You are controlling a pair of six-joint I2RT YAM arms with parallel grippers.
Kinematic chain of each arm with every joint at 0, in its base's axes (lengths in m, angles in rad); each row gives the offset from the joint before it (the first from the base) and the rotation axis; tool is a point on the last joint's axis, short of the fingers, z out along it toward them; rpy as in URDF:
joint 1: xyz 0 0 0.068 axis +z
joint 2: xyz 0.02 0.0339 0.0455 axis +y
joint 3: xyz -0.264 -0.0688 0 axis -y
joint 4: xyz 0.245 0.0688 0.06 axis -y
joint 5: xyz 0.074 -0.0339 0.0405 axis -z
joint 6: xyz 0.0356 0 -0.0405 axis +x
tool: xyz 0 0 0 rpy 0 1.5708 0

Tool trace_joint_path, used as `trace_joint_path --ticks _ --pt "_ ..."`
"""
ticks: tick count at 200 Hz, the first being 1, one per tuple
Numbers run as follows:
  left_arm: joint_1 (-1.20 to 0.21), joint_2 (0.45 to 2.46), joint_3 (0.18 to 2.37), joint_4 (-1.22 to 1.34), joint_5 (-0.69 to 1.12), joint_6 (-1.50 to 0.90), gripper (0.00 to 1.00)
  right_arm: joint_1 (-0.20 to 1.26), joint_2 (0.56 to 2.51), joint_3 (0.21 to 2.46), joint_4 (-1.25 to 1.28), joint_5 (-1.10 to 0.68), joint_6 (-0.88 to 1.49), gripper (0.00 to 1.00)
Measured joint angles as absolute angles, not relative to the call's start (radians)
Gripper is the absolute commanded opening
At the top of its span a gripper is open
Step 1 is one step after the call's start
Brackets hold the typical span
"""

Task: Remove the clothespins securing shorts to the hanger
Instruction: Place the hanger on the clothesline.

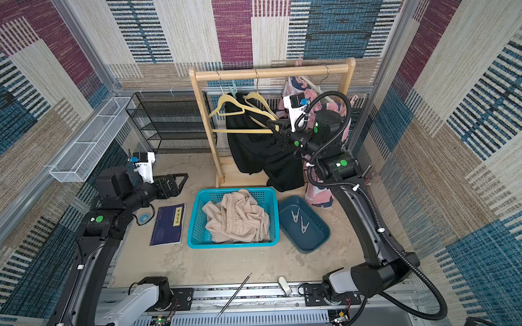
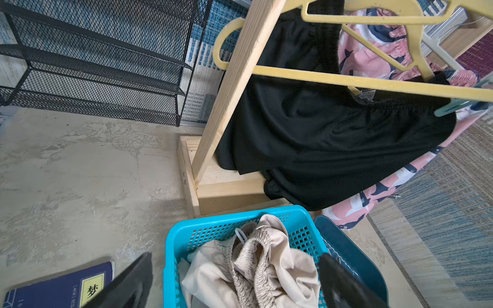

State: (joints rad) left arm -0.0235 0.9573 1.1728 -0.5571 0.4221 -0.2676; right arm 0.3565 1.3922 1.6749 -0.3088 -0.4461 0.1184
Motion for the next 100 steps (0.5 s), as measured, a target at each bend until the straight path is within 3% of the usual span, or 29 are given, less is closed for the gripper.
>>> trace_joint_path --ticks 78,100 --pt "-0.018 0.969 1.158 -0.538 0.45 -0.292 0.99 0.38 1.328 1.458 -0.242 -0.419 0.155 0.22" --pt "-0.018 0.971 1.151 -0.527 0.451 -0.295 0.99 0.381 1.313 1.419 -0.245 -0.419 0.163 0.24"
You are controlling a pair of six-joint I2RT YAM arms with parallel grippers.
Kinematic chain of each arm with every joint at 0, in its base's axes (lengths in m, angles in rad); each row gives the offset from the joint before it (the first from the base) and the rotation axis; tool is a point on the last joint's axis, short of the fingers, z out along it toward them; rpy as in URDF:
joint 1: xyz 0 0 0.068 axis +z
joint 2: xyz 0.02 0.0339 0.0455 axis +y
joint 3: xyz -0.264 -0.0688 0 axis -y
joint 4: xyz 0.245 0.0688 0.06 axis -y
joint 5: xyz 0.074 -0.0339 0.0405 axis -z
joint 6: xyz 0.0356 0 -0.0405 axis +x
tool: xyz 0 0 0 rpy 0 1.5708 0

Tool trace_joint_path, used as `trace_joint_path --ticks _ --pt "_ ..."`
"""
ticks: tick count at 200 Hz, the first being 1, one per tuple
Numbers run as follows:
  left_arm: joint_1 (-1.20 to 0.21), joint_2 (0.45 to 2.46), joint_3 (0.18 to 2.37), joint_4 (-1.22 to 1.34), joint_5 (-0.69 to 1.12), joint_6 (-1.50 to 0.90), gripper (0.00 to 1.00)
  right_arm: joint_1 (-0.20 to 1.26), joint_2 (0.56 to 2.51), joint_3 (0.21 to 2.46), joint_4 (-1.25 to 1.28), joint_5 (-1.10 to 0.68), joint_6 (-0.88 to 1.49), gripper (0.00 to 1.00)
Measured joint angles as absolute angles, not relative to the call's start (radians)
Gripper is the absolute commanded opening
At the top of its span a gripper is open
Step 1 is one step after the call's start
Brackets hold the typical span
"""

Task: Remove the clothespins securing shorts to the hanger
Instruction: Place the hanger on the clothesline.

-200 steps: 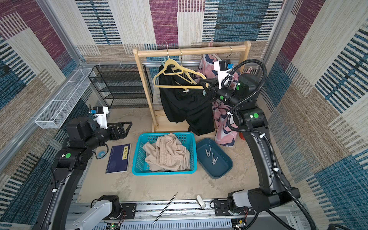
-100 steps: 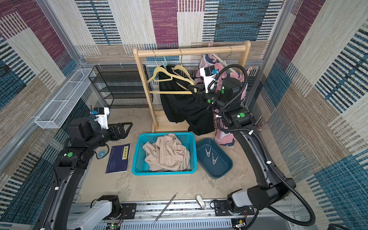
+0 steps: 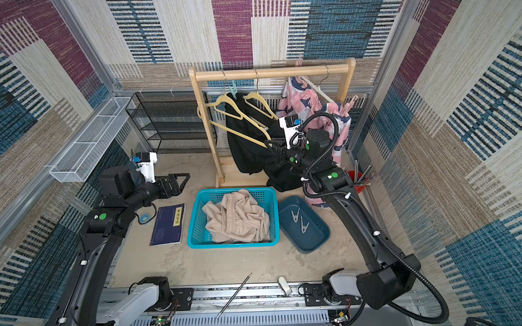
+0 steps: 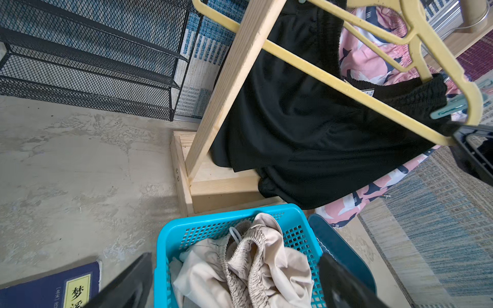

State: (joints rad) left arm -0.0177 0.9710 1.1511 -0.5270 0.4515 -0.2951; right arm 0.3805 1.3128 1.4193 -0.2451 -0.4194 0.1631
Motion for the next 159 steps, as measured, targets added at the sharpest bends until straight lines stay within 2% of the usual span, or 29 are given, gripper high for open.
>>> trace_joint_path --ticks 83,118,132,159 --pt "-0.015 0.985 1.146 -0.511 0.475 -0.311 0.99 0.382 1.279 1.335 -0.243 -0.419 0.179 0.27" --pt "-0.016 0.993 1.146 -0.511 0.477 -0.314 0.99 0.382 1.278 1.312 -0.237 -0.424 0.183 0.32" --pt "-0.016 0.996 1.146 -0.511 0.477 -0.314 0.99 0.382 1.274 1.307 -0.237 -0.427 0.182 0.37" --pt "-0.015 1.007 1.147 -0.51 0.478 -0.314 0.99 0.382 1.261 1.306 -0.248 -0.427 0.181 0.58"
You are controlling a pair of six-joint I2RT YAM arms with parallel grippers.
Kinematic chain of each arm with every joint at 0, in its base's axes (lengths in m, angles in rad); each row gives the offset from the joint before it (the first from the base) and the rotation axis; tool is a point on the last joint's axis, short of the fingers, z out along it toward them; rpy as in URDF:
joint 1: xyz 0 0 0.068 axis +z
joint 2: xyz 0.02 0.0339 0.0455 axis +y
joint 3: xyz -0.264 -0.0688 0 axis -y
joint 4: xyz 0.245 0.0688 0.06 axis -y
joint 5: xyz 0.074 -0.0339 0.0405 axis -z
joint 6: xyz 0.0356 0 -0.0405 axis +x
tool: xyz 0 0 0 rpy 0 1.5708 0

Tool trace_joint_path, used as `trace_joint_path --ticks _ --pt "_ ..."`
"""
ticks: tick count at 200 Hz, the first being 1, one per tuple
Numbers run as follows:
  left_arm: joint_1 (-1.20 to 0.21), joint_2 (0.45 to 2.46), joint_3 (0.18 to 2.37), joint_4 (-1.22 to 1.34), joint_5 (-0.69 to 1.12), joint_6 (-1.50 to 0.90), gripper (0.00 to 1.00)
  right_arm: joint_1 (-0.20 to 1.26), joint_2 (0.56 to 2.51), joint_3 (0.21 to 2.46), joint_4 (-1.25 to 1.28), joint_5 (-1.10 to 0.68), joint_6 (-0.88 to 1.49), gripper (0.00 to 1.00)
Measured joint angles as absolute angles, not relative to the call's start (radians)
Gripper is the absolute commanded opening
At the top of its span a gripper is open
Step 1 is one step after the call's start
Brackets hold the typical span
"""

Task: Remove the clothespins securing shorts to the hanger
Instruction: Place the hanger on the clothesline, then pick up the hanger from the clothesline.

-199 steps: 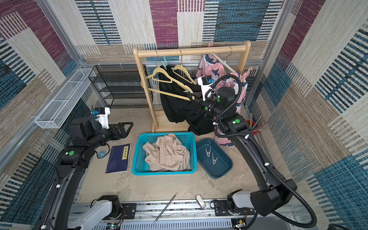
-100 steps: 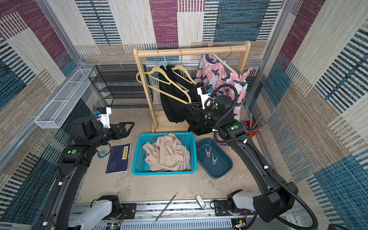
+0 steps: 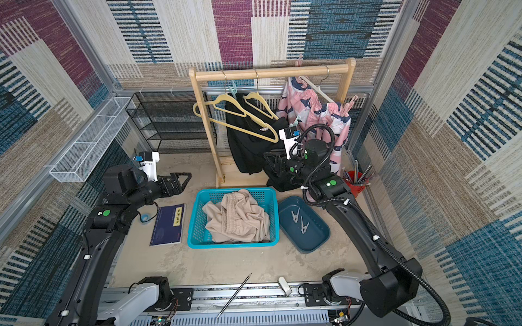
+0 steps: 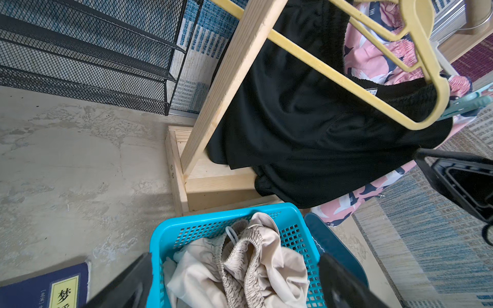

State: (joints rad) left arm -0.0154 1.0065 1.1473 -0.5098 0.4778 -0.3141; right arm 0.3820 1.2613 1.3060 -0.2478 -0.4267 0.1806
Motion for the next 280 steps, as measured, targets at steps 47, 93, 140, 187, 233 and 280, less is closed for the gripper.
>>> trace_joint_path --ticks 47,93,140,187,233,280 --pt "-0.015 1.008 1.148 -0.51 0.478 -0.314 0.99 0.38 1.172 1.309 -0.344 -0.36 0.153 0.67" --pt "-0.015 1.021 1.142 -0.502 0.49 -0.314 0.99 0.255 1.061 1.321 -0.43 -0.24 0.144 0.67" --pt "-0.015 1.03 1.138 -0.494 0.508 -0.314 0.99 0.142 1.164 1.39 -0.437 -0.26 0.113 0.68" --pt "-0.014 1.003 1.135 -0.494 0.506 -0.311 0.99 0.137 1.298 1.446 -0.4 -0.36 0.069 0.69" --pt "-0.014 0.995 1.135 -0.495 0.504 -0.31 0.99 0.137 1.365 1.446 -0.321 -0.475 0.034 0.64" --pt "-0.013 0.994 1.135 -0.498 0.504 -0.31 0.99 0.133 1.414 1.462 -0.25 -0.564 0.017 0.25"
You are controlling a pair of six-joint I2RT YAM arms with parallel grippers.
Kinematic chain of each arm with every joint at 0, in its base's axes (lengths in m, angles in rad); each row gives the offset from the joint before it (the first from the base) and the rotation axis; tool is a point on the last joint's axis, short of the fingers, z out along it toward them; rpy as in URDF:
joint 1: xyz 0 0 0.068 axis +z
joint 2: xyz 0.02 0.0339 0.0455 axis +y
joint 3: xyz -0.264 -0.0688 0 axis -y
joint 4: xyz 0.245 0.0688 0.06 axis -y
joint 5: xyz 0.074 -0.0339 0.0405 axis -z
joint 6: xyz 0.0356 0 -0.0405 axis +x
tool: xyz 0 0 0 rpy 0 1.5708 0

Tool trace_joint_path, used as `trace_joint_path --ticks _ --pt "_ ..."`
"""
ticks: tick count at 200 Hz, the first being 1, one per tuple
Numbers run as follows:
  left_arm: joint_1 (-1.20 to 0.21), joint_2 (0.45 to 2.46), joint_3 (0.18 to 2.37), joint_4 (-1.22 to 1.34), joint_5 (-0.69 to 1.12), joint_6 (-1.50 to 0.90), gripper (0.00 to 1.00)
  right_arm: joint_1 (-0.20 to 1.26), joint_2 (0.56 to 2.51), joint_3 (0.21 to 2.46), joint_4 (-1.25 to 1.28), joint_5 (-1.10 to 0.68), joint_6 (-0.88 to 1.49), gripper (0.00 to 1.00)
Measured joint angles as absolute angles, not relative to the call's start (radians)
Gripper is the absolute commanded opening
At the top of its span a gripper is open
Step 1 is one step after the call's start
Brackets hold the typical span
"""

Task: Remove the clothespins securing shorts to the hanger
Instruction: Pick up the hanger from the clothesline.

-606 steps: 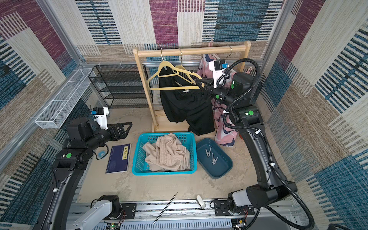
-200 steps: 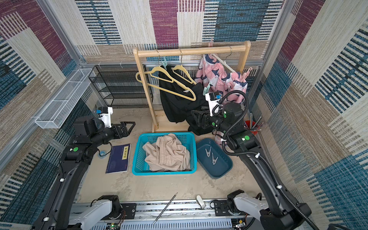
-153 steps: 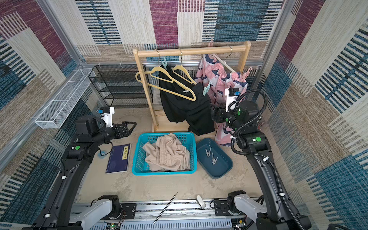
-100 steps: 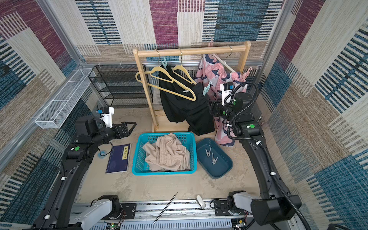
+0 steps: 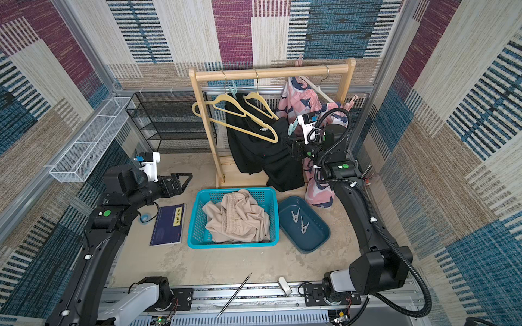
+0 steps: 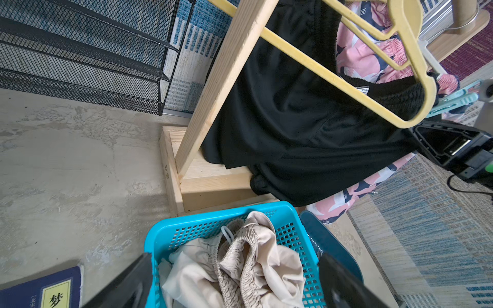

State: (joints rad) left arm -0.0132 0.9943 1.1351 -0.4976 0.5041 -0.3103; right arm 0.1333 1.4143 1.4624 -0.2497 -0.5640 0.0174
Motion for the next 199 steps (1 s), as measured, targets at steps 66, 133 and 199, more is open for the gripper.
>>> trace_joint_path --ticks 66,133,199 --pt "-0.011 0.987 1.135 -0.509 0.504 -0.308 0.99 0.104 1.419 1.463 -0.193 -0.651 0.007 0.0" --pt "-0.011 0.995 1.135 -0.509 0.51 -0.31 0.99 0.088 1.406 1.584 -0.215 -0.625 0.011 0.0" --pt "-0.009 1.006 1.136 -0.508 0.529 -0.311 0.99 0.087 1.254 1.55 -0.334 -0.455 0.01 0.0"
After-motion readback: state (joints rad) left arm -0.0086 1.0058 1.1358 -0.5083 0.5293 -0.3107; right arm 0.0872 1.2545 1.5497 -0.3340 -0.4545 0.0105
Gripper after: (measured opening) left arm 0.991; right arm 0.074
